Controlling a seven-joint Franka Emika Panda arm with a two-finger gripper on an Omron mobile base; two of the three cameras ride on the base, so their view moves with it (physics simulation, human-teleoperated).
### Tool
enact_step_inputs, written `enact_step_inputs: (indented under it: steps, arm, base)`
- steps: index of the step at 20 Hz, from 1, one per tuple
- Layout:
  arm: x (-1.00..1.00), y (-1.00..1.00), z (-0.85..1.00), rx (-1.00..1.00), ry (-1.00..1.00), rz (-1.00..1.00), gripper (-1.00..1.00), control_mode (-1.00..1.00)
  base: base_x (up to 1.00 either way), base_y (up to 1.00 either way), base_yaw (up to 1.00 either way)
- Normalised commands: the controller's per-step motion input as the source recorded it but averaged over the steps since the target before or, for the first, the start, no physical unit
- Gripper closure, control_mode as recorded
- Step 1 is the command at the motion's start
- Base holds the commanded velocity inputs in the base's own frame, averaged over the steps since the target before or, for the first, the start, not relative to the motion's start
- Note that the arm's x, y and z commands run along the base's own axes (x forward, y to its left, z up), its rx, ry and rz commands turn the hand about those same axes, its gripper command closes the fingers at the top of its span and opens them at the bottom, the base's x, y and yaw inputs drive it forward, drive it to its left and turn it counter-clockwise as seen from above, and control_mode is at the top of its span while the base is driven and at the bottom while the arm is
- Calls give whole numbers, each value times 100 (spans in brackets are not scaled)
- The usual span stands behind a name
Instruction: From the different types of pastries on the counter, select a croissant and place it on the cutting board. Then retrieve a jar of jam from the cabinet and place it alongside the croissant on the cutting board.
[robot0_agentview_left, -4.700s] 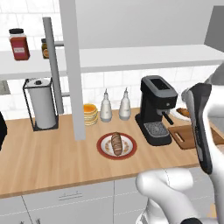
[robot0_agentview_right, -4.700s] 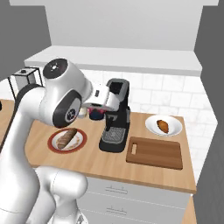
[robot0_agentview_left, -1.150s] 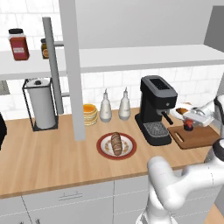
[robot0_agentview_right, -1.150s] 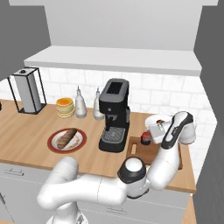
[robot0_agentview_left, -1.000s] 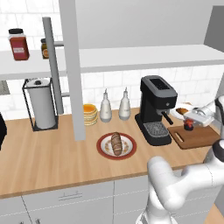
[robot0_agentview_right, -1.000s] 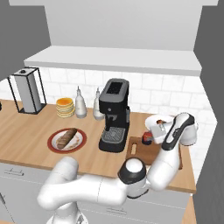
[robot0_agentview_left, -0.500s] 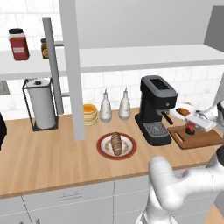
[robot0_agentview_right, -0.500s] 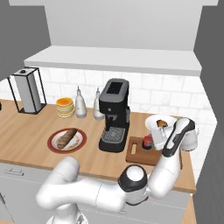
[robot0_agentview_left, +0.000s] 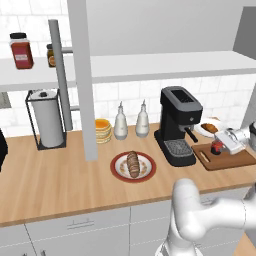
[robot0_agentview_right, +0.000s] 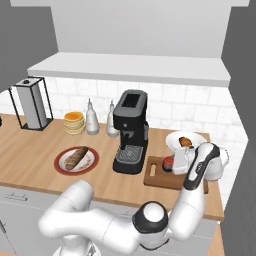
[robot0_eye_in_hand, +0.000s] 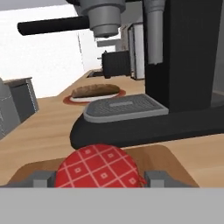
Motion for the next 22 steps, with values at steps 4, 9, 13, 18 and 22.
enact_step_inputs:
  steps: [4, 9, 13, 18, 22]
  arm:
    - [20, 22, -32, -3, -9, -3, 100, -100]
    - [32, 26, -42, -5, -5, 0, 100, -100]
    - [28, 1, -61, -9, -1, 5, 100, -100]
    - [4, 0, -73, -9, -2, 11, 100, -100]
    - [7, 0, -72, -5, -3, 9, -100, -100]
  base:
    - [0, 0, 0]
    - [0, 0, 0]
    - [0, 0, 0]
    - [0, 0, 0]
    - [0, 0, 0]
